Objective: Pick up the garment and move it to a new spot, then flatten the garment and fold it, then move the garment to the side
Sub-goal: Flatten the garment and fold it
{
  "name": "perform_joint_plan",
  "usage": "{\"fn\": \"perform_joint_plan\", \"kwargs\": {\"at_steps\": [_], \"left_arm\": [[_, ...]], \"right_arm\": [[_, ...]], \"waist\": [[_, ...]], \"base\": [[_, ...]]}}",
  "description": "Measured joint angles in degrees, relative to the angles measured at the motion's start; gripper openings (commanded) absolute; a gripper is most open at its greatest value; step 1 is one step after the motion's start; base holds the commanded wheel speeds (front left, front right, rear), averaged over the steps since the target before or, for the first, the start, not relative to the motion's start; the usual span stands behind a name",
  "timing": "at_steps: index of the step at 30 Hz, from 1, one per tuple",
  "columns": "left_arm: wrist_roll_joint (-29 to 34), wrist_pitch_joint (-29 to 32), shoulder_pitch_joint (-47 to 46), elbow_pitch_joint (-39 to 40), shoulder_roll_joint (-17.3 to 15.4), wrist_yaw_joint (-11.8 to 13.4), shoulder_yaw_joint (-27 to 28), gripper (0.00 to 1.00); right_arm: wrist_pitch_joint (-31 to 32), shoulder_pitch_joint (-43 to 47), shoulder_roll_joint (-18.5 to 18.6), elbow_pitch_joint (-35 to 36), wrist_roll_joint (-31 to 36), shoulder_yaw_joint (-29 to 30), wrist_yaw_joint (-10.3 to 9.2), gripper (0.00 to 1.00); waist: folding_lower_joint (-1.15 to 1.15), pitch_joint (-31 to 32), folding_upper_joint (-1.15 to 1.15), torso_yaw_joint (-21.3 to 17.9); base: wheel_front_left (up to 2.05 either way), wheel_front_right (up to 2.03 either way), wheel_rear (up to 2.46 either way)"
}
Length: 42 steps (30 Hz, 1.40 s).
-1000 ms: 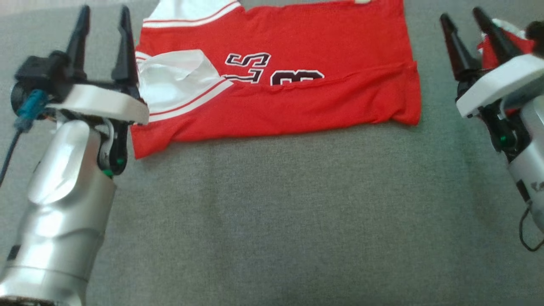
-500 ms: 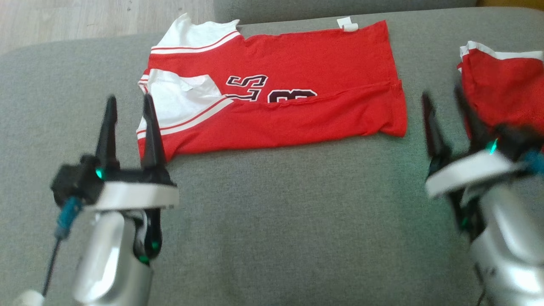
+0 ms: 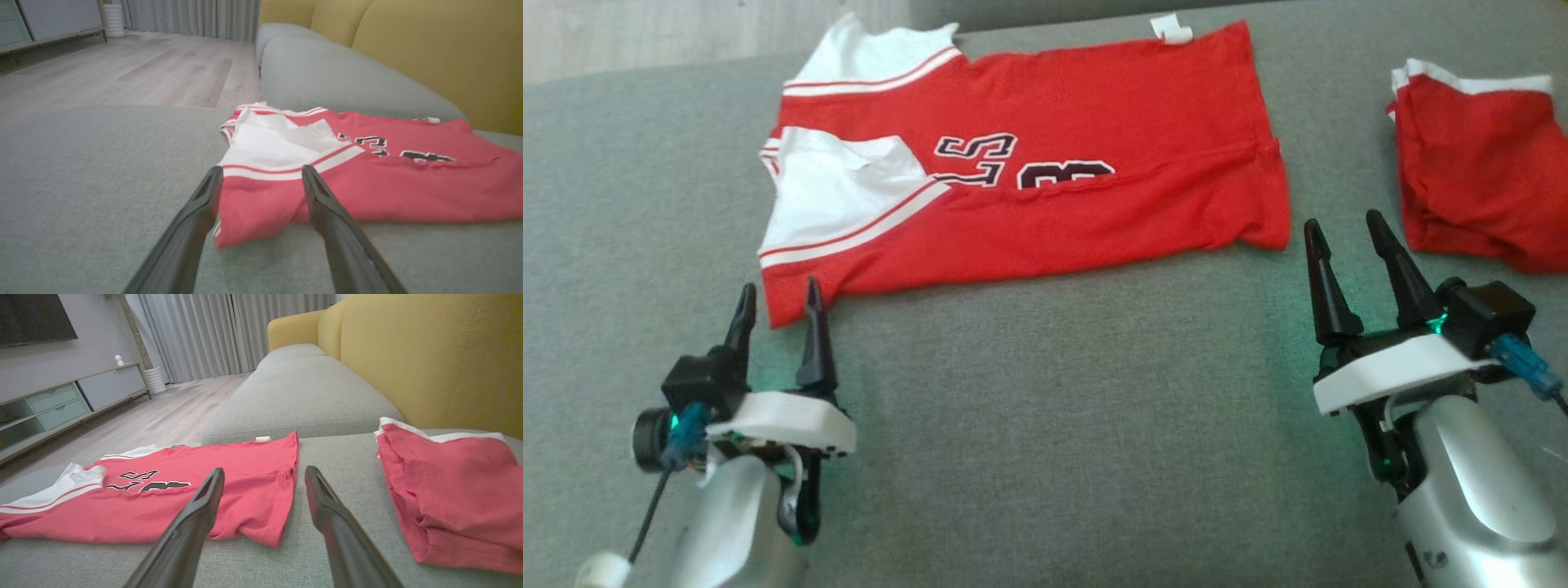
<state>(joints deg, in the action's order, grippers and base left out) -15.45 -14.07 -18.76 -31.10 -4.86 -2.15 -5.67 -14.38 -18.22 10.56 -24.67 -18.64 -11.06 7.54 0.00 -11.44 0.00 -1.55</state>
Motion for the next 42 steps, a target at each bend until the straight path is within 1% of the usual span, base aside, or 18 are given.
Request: {"fn": "perform_joint_plan", "kwargs": {"at_steps": [6, 9, 15, 16, 17, 18, 20, 23, 25, 27, 30, 36, 39, 42], "left_arm": [[0.1, 2.3, -5.4, -9.9, -1.7, 2.2, 0.8, 1.0], [-0.7, 3.7, -8.0, -14.0, -2.0, 1.6, 1.7, 1.0], [-1.3, 6.5, -12.5, -19.7, -2.5, 1.6, 1.9, 1.0], [-1.7, 7.1, -13.4, -20.5, -2.6, 1.5, 2.0, 0.72], [-2.2, 7.5, -14.2, -21.2, -2.6, 1.2, 2.0, 0.24], [-2.3, 7.7, -14.8, -21.8, -2.6, 0.8, 2.0, 0.0], [-2.5, 7.2, -15.3, -22.2, -2.4, 0.3, 2.0, 0.0], [-2.9, 4.6, -15.4, -22.4, -2.0, 0.0, 2.0, 0.0], [-2.9, 2.0, -15.4, -21.8, -1.8, -0.4, 1.9, 0.0], [-2.9, 0.9, -15.4, -20.2, -1.7, -1.1, 1.8, 0.0], [-2.6, 0.3, -15.7, -18.1, -1.6, -1.5, 1.5, 0.0], [-0.6, -0.2, -16.2, -11.5, -1.2, -2.5, -0.6, 0.0], [0.5, -0.2, -16.1, -7.7, -1.1, -2.9, -1.5, 0.0], [0.9, -0.2, -15.9, -5.7, -0.8, -2.9, -1.8, 0.0]], "right_arm": [[0.0, -0.7, -0.4, 0.8, 0.0, -0.5, 0.0, 1.0], [0.0, -1.7, -0.5, 1.2, 0.0, -0.8, 0.0, 1.0], [0.0, -2.4, -0.6, 1.7, -0.5, -1.3, 0.0, 1.0], [0.0, -2.4, -0.6, 1.7, -0.5, -1.3, 0.0, 1.0], [0.0, -2.4, -0.6, 1.7, -0.5, -1.3, 0.0, 1.0], [0.0, -2.4, -0.6, 1.7, -0.5, -1.3, 0.0, 1.0], [0.0, -2.4, -0.6, 1.6, -0.5, -1.4, 0.0, 1.0], [1.1, -2.9, -0.5, 0.7, -0.4, -1.4, 0.0, 1.0], [3.8, -4.6, -0.6, -1.1, 0.2, -0.7, 0.0, 1.0], [6.3, -5.9, -0.7, -3.0, 1.0, 0.3, 0.0, 1.0], [8.6, -7.1, -1.0, -5.3, 2.4, 1.4, 0.0, 1.0], [15.0, -10.3, -4.5, -13.1, 3.1, 4.7, 0.0, 1.0], [17.1, -12.6, -5.6, -17.1, 3.2, 7.0, 0.0, 1.0], [17.9, -15.2, -5.9, -20.3, 5.6, 9.3, 0.0, 1.0]], "waist": [[0.01, -2.1, 0.0, -1.4], [0.01, -3.2, 0.0, -1.9], [0.01, -4.9, 0.0, -2.7], [0.01, -5.0, 0.0, -2.8], [0.0, -5.1, 0.0, -2.8], [0.0, -5.2, 0.0, -2.8], [0.01, -5.2, 0.0, -2.7], [0.01, -5.2, 0.0, -2.2], [0.01, -5.1, 0.0, -1.4], [0.01, -5.1, 0.0, -0.8], [0.01, -5.1, 0.0, -0.1], [0.01, -5.2, 0.0, 1.8], [0.01, -5.5, 0.0, 2.5], [0.0, -5.8, 0.0, 3.1]], "base": [[0.0, 0.0, 0.0], [0.0, 0.0, 0.0], [0.0, 0.0, 0.0], [0.0, 0.0, 0.0], [0.0, 0.0, 0.0], [0.0, 0.0, 0.0], [0.0, 0.0, 0.0], [0.0, 0.0, 0.0], [0.0, 0.0, 0.0], [0.0, 0.0, 0.0], [0.0, 0.0, 0.0], [0.0, 0.0, 0.0], [0.0, 0.0, 0.0], [0.0, 0.0, 0.0]]}}
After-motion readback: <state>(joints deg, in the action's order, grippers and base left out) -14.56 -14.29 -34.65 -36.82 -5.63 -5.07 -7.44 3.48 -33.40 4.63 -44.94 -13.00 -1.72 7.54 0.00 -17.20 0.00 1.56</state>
